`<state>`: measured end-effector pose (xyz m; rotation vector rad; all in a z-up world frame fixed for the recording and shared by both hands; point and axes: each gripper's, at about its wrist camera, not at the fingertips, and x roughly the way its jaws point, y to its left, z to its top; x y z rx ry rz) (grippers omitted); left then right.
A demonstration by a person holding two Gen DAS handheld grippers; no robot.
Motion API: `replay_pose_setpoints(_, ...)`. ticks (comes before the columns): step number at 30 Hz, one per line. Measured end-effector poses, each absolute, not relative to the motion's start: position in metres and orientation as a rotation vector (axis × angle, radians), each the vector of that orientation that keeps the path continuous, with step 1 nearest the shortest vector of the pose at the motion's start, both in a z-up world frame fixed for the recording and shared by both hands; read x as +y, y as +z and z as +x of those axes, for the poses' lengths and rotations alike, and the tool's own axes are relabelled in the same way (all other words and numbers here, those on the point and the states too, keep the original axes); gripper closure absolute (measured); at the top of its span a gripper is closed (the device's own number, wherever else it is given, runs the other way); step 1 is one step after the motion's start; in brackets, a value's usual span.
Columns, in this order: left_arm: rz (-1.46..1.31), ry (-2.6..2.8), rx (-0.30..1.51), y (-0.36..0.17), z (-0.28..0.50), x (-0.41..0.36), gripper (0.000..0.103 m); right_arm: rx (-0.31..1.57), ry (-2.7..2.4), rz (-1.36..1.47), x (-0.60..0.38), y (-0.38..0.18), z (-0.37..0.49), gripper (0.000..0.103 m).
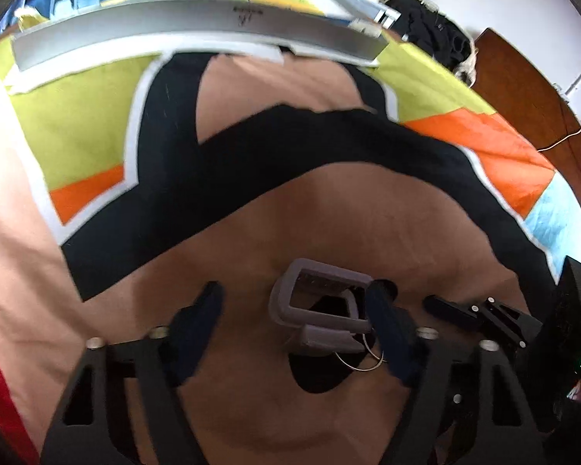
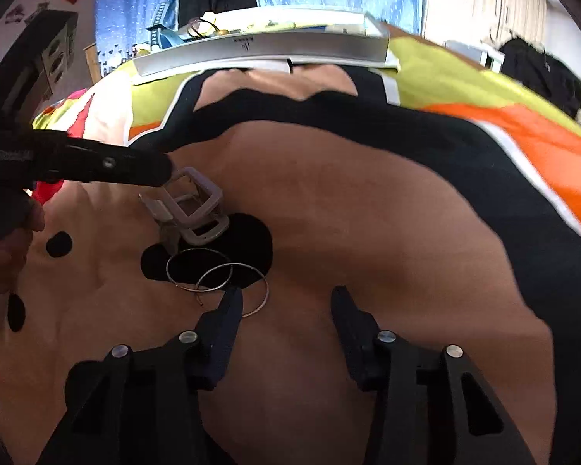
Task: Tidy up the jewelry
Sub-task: 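Grasp the grey buckle with the left tool while the right tool grasps the silver rings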
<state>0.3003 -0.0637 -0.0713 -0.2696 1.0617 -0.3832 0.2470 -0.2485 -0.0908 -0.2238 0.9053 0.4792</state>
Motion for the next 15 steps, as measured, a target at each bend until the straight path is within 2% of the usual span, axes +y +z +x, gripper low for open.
replay_pose_setpoints(3,-0.279,-0.407,1.098,-0.078,0.303,-0.066,0.061,0.932,0.47,-0.216,-0.244,-0.094,0.251,0.065)
replay_pose_setpoints(8,-0.275,-0.4,1.135,-0.079,0.308,-0.065,0.062,0.974,0.412,-0.16,-0.241,-0.098,0.258,0.065)
replay_pose_setpoints(10,-0.276,-0.394,1.147,-0.079,0.31,-0.065,0.065,0.98,0.39,-0.153,-0.237,-0.1,0.259,0.065)
replay_pose_setpoints(15,-0.268,-0.378,1.152,-0.077,0.31,-0.064,0.07,0.961,0.367,-0.277,-0.223,-0.107,0.246,0.07)
